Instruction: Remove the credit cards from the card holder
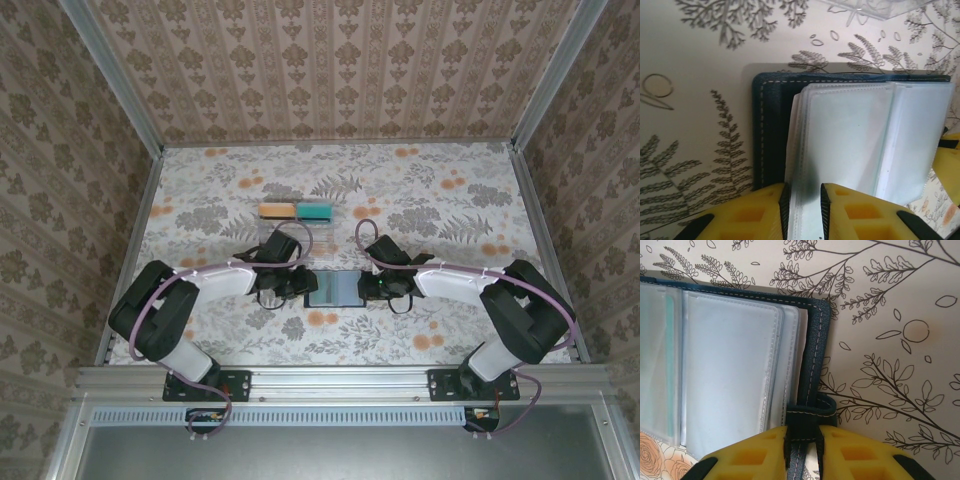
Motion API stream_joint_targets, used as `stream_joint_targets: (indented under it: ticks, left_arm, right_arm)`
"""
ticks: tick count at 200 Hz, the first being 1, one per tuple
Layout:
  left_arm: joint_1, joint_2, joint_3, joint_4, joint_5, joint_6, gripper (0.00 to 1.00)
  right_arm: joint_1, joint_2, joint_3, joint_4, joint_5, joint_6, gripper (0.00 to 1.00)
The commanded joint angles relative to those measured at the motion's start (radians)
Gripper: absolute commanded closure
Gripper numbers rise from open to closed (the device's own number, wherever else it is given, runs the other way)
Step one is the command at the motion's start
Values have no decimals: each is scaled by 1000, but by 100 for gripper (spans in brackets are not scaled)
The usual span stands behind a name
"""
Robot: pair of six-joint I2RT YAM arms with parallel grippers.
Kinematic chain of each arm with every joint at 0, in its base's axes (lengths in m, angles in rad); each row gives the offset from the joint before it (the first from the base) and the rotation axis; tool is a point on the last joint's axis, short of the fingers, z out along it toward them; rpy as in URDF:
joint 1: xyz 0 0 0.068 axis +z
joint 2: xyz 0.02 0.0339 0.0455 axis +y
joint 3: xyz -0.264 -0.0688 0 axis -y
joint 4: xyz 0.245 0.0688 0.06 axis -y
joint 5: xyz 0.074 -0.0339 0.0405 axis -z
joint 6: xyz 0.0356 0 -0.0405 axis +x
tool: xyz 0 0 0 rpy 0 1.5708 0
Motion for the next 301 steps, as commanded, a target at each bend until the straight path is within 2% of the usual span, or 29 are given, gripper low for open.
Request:
stream_joint_targets:
  ticks: [1, 39, 78, 103, 170, 205, 242, 301]
  left_arm:
    - [-18, 17, 13, 70, 60, -1, 74]
    - [-31, 17, 25, 88, 83, 5, 72]
    - [-39, 6, 49, 69, 89, 18, 63]
    - [-43, -16, 66, 20, 63, 34, 62]
    - [-36, -72, 98, -163, -44, 119, 52]
    - [-35, -99, 116, -203, -82, 141, 54]
    - [-35, -62, 102, -132, -18, 122, 58]
    - [-34, -4, 93, -135, -32, 110, 59]
  right_arm:
    - [9, 32, 1, -14, 3, 9, 75]
    - [10, 35, 1, -12, 2, 11, 75]
    - [10, 35, 0, -12, 2, 14, 75]
    - [10, 34, -2, -11, 1, 14, 75]
    - [10, 30, -6, -5, -2, 17, 75]
    - [10, 28, -8, -6, -4, 19, 75]
    - [10, 28, -8, -7, -6, 20, 75]
    - [11, 26, -8, -7, -7, 20, 75]
